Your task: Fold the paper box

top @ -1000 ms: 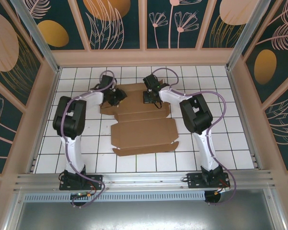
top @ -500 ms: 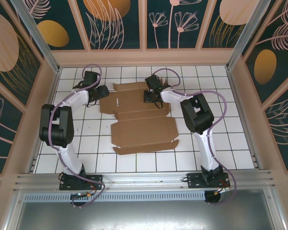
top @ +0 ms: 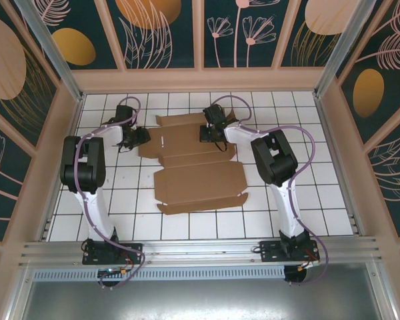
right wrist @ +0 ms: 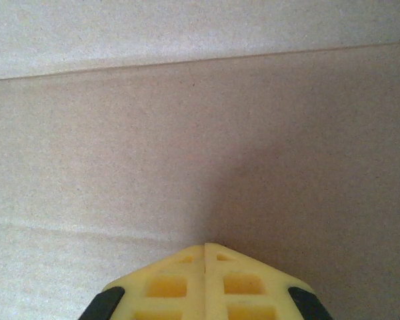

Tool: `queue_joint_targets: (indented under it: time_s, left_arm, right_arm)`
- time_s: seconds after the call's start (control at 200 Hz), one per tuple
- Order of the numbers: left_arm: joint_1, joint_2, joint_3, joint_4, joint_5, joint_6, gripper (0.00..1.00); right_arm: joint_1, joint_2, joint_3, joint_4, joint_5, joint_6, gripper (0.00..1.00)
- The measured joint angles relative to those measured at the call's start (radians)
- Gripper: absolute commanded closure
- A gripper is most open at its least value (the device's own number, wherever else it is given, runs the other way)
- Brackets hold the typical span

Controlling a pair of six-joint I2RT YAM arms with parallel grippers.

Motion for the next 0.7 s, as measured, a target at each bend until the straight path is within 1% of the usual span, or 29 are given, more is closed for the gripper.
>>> queue_joint_targets:
  time_s: [0.04,0.095,0.235,0.33,0.425,0.53,0.621,0.696]
  left_arm:
    - [0.011,0.001,-0.012,0.032,0.050,-0.007,0.63]
    - [0.025,0.001,-0.035,0.075,0.117,-0.024,0.65]
    - [0.050,0.013,-0.073,0.160,0.278,-0.048,0.67]
    - [0.050,0.035,-0.079,0.208,0.362,-0.062,0.68]
    - [0.058,0.044,-0.093,0.255,0.421,-0.081,0.72]
    - [0.068,0.048,-0.110,0.294,0.452,-0.106,0.74]
    - [0.069,0.047,-0.118,0.314,0.467,-0.131,0.73]
    - [0.069,0.040,-0.124,0.336,0.485,-0.163,0.69]
  right_arm:
    - [-0.001,-0.001,-0.004,0.006,-0.003,0.000,1.00]
    - [-0.002,-0.001,-0.007,0.013,-0.005,0.000,1.00]
    - [-0.002,-0.001,-0.010,0.021,-0.008,0.000,1.00]
    - [-0.003,-0.001,-0.010,0.022,-0.011,0.000,1.00]
    - [-0.003,-0.001,-0.010,0.022,-0.012,0.000,1.00]
    - [-0.003,-0.001,-0.010,0.023,-0.012,0.000,1.00]
    - [-0.004,-0.001,-0.013,0.028,-0.011,0.000,1.00]
    - [-0.008,-0.001,-0.014,0.033,-0.011,0.000,1.00]
